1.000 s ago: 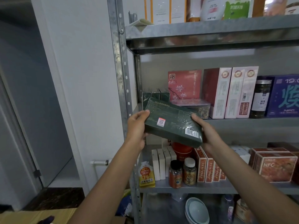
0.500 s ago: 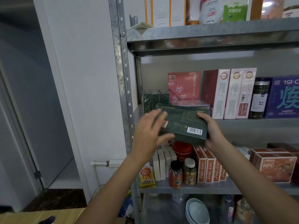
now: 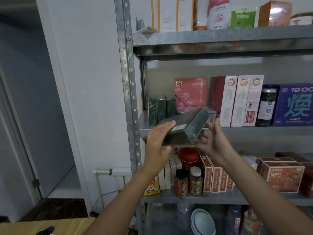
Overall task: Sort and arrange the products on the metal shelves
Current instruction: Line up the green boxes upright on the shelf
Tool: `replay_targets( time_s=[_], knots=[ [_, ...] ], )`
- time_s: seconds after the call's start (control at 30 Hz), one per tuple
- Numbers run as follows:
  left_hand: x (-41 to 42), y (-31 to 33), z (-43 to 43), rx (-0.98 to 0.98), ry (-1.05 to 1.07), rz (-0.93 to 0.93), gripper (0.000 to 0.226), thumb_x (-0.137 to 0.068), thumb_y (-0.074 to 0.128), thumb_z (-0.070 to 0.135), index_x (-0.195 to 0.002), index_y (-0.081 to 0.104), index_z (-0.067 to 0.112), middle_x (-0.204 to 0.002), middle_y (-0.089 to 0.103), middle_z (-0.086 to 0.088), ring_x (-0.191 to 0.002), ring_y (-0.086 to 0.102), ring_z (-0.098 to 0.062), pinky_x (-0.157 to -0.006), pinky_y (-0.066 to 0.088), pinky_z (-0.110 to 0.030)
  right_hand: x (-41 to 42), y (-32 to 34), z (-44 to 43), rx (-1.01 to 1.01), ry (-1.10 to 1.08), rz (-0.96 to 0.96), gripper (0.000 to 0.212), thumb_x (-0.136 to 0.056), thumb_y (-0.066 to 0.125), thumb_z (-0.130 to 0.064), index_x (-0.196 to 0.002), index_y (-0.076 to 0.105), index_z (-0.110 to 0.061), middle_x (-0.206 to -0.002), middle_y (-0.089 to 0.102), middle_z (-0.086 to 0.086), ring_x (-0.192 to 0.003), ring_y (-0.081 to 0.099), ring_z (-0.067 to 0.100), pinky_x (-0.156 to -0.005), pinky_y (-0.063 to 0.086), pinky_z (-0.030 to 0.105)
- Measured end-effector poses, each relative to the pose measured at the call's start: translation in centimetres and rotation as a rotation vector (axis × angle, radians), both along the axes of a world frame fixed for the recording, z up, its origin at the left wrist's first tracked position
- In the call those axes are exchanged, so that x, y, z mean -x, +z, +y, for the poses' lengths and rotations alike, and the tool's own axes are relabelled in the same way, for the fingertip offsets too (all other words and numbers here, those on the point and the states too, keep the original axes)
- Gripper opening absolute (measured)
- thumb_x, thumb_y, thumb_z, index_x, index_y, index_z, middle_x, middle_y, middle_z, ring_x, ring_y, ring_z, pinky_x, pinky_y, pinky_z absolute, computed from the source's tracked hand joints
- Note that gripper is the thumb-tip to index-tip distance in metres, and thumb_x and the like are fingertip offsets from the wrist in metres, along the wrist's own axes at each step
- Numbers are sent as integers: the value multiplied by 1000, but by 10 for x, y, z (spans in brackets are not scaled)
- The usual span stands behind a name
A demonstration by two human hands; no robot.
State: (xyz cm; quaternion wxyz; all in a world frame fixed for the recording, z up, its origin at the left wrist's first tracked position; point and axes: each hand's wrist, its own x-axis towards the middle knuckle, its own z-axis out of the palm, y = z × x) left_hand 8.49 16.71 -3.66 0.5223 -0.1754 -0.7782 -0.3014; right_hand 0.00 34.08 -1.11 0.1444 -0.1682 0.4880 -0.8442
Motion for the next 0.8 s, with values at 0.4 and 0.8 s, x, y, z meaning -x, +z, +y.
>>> replay_targets(
  time_s=[0.4, 0.8],
  knots=[
    [-22, 15, -14, -1120, -929, -388, 51, -75, 63, -3, -124, 50, 4, -117, 64, -12, -114, 59, -28, -87, 54, -38, -4, -28, -5, 11, 187, 172, 56, -80, 68, -11, -134, 53, -10, -123, 67, 13, -112, 65, 27, -85, 57, 36],
    [-23, 13, -39, -1402, -664, -500, 39, -103, 44, 21, -141, 46, 14, -131, 61, -15, -121, 58, -32, -94, 51, -49, -51, -12, -20, -266, 85, 590, 77, -69, 78, -11, -133, 50, -43, -109, 70, -22, -99, 70, 7, -75, 54, 14]
  ],
)
